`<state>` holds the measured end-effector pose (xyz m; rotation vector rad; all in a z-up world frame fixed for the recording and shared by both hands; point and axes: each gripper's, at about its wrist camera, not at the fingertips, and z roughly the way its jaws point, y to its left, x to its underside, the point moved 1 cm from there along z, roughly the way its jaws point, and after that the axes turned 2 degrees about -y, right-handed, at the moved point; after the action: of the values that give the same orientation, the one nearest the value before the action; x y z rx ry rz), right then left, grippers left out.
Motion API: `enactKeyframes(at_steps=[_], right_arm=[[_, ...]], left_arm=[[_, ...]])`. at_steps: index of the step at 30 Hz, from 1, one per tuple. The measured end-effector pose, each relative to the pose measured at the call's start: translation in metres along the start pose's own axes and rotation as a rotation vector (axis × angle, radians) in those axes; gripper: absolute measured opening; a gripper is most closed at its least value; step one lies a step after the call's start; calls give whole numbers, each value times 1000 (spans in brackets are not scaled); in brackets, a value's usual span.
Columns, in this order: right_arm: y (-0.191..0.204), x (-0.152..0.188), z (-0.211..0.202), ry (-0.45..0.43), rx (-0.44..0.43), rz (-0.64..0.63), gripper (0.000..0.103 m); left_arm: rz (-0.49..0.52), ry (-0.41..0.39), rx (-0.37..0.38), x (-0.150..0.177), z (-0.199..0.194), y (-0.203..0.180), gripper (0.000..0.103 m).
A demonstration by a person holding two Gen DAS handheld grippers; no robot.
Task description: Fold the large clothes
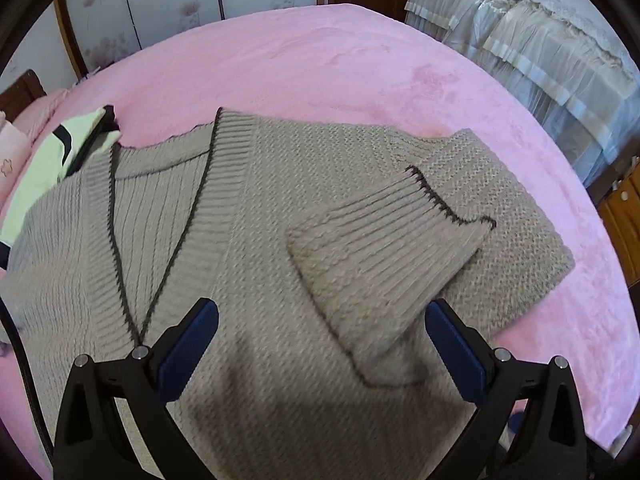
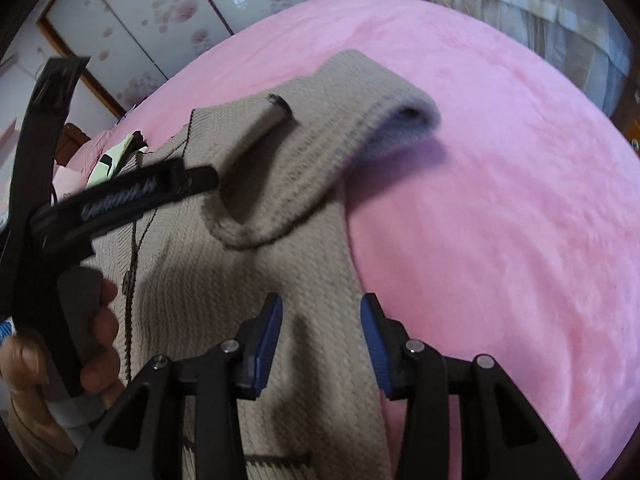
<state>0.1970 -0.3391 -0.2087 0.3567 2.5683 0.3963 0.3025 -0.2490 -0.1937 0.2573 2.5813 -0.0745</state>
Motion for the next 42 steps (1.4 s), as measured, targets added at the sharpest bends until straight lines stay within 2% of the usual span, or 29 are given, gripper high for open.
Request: enactKeyframes(at_steps=[2,3,4,5,6,11,19,24,29,30,31,32,33,36,40,42], right_arm=[[-7,1,-2,-2,7,5,41],[-9,1,-2,-3,11,5,41],[-13,0,-3,-7,14,8,41],[-15,-1,-4,-9,14,10,41],[-18,-3,-4,-11,15,14,41],[-31,-18,-1,-22,-2,47,41],[-18,-63,19,-37,-46,38,41],[-2,-84,32,-71,-9,16,41],[20,-100,51,-94,72,-43,41],[28,-100,55,-102,95,-64,31],[30,-100,56,-112,130,-80,17],[33,-101,54,-130,151,-89,16],[33,-101,50,-146,154,-85,13],[37,-98,39,-195,156,-89,12],[53,-89,45,-178,237,-184,12],[53,-84,54,-144,274,-206,12]], left_arm=[[23,-4,-32,-6,5,-10,89],[42,3,-34,-9,8,-14,63],[56,19,-24,-11,11,-17,25],[65,43,-6,-13,14,-19,5],[66,67,8,-14,15,-21,7],[40,13,45,-32,-9,-3,6],[-57,-130,135,-84,-79,65,5],[-63,-206,141,-111,-112,94,5],[-54,-266,89,-134,-128,125,5],[-60,-273,86,-138,-130,133,6],[-65,-280,82,-141,-132,142,6],[-69,-288,82,-143,-132,149,6],[-79,-299,85,-143,-133,158,6],[-120,-319,94,-131,-126,187,6],[-189,-313,26,-85,-94,238,5],[-274,-285,8,-52,-73,272,5]])
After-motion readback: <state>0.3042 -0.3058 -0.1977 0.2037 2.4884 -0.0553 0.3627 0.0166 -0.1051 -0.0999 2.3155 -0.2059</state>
